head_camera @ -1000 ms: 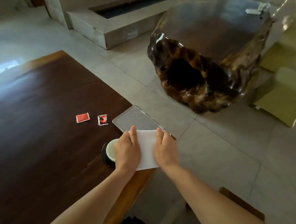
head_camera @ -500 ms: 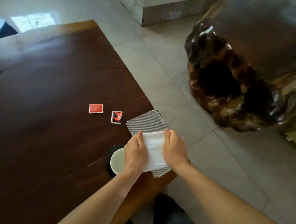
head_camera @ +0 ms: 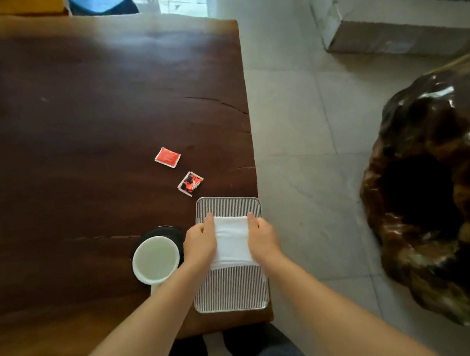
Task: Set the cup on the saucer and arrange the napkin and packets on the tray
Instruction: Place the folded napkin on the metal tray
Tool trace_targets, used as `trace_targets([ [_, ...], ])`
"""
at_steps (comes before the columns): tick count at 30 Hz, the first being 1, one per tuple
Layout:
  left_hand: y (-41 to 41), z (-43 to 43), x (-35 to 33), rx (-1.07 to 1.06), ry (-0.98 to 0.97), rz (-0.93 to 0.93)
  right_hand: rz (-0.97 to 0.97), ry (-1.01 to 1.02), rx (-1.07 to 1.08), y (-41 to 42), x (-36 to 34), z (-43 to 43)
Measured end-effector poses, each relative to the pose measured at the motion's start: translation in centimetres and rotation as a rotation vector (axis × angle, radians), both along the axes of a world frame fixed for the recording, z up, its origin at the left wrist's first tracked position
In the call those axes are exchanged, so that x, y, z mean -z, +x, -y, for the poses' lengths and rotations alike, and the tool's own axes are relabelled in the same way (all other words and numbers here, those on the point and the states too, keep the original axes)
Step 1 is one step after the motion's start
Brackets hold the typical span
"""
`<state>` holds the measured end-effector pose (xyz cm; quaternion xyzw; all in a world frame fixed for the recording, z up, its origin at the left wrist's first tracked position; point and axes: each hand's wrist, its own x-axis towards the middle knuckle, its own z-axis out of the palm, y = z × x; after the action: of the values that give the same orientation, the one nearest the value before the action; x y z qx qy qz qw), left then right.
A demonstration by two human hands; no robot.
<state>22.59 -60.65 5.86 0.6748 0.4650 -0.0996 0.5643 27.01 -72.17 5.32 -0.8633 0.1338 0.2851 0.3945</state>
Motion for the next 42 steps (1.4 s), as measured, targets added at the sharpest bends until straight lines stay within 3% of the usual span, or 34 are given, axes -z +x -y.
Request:
trace_targets([
  [5,0.2,0.4,1.9,-0.227,-0.424,-0.049,-0.292,0.218,0.126,1.5,1.7,1.5],
  [8,0.2,0.1,2.6,-0.208,-0.516,-0.021,-0.442,0.275,0.113,2.4,2.1,2.2],
  [11,0.5,0.2,3.2,-0.222,-0.522,0.017,-0.466,0.309,0.131,3.2,3.2,2.5],
  [16,0.9,0.6,4.8,-0.149,-0.437,0.011,-0.407,0.307,0.097,3.7,4.2,3.0],
  [27,2.6,0.7,5.6,0.104,0.093,-0.090,-0.300,0.230,-0.060,4.5,7.5,2.5],
  [36,2.2,0.6,4.9,0.201,0.205,-0.130,-0.304,0.192,-0.191,4.9,5.2,2.4],
  [42,2.2,-0.5,3.0,0.229,0.218,-0.191,-0.247,0.208,-0.090,5.5,1.2,3.2],
])
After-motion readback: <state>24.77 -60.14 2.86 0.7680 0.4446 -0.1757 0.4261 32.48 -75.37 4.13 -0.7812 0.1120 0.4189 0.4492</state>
